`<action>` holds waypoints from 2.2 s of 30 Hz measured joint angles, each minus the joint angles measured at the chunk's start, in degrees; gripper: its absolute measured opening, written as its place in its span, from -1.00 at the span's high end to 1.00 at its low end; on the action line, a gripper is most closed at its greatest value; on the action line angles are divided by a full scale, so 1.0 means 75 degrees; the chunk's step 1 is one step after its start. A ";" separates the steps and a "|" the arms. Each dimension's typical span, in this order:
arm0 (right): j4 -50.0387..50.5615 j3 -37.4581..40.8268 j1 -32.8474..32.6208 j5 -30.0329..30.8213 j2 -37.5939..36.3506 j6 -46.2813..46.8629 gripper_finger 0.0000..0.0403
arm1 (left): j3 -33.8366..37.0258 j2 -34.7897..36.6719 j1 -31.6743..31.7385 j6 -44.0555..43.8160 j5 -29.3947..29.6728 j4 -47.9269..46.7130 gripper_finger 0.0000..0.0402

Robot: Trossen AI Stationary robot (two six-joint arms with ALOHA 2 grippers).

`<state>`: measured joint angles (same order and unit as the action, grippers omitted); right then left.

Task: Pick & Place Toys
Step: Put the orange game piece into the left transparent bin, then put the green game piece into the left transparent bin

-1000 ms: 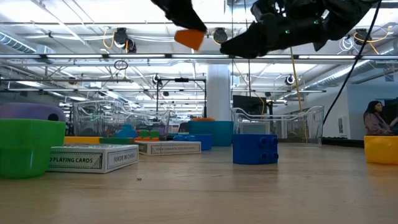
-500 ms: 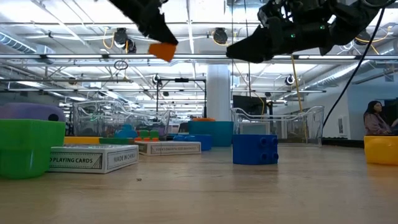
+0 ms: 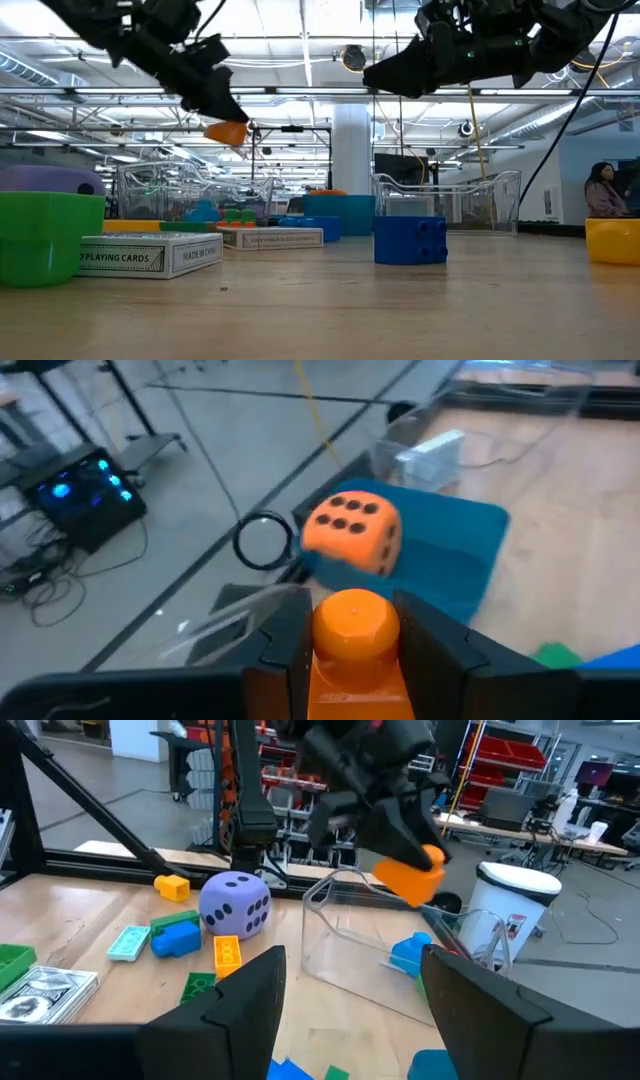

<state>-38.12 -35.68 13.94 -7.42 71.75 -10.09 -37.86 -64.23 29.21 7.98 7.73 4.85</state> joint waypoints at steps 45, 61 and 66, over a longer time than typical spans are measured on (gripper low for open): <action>-0.0086 0.0000 0.0066 -0.0012 0.0009 0.0050 -0.12 | 0.2093 -0.2761 0.1221 -0.1230 -0.0476 0.4233 0.44; -0.0083 0.0000 0.0066 -0.0012 0.0009 0.0052 -0.10 | 0.2100 -0.2885 0.1513 -0.1423 -0.0680 0.4402 0.19; -0.0083 0.0000 0.0066 -0.0012 0.0009 0.0052 -0.08 | 0.2103 -0.2887 0.1553 -0.1422 -0.0694 0.4400 0.13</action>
<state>-38.74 -35.68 14.44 -7.51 71.81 -9.70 -22.09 -85.88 40.86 -2.69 2.52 37.85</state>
